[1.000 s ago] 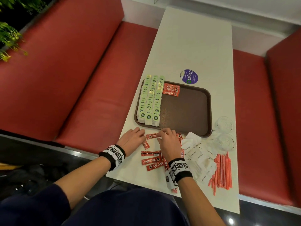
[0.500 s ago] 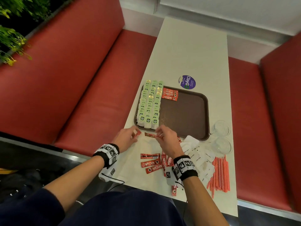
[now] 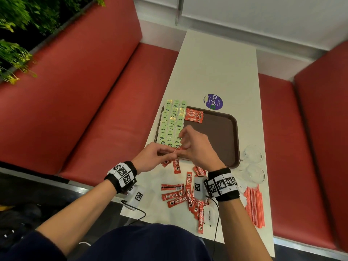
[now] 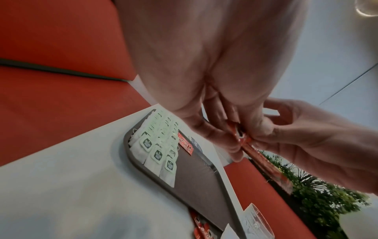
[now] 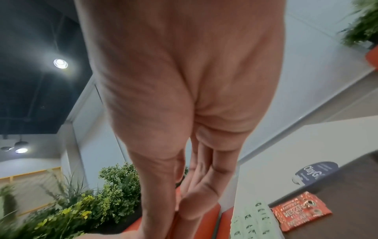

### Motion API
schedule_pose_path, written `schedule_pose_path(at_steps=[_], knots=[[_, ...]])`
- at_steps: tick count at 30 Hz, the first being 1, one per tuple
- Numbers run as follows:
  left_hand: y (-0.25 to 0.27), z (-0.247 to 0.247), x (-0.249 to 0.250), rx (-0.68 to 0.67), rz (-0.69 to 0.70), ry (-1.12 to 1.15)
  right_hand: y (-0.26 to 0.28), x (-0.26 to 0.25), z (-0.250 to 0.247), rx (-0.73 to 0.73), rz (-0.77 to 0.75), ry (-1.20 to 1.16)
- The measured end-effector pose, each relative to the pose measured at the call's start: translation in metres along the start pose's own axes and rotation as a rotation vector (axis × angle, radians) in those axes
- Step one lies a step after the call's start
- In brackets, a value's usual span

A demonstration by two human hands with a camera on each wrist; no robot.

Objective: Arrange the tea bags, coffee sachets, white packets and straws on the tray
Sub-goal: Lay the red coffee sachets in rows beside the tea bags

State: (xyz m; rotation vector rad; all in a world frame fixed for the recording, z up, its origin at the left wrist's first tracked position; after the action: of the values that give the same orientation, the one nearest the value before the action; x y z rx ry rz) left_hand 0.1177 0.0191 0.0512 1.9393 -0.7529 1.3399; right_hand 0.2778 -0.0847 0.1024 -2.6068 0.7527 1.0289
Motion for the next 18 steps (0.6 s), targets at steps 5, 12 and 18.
schedule_pose_path(at_steps=[5,12,18], knots=[[-0.008,-0.005,-0.003,0.097,-0.05,0.149,0.002,0.001,0.009,0.205,0.102,-0.218],[-0.019,-0.008,-0.006,0.296,-0.061,0.317,0.034,0.019,0.036,0.178,0.351,-0.543],[-0.029,-0.005,-0.006,0.371,-0.087,0.408,0.028,0.03,0.023,0.245,0.337,-0.506]])
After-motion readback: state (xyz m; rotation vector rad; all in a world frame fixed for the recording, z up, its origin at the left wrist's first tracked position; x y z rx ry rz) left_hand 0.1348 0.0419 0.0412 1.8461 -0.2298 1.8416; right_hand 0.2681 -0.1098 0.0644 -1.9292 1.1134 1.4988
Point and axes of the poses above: each hand's wrist, its own y-axis away from the middle knuckle, its own z-axis out of the palm, x = y × z, the point moved 4 cm from there along -y, towards the middle knuckle, and after that the axes turned 14 degrees about x, right-handed, at the moved point
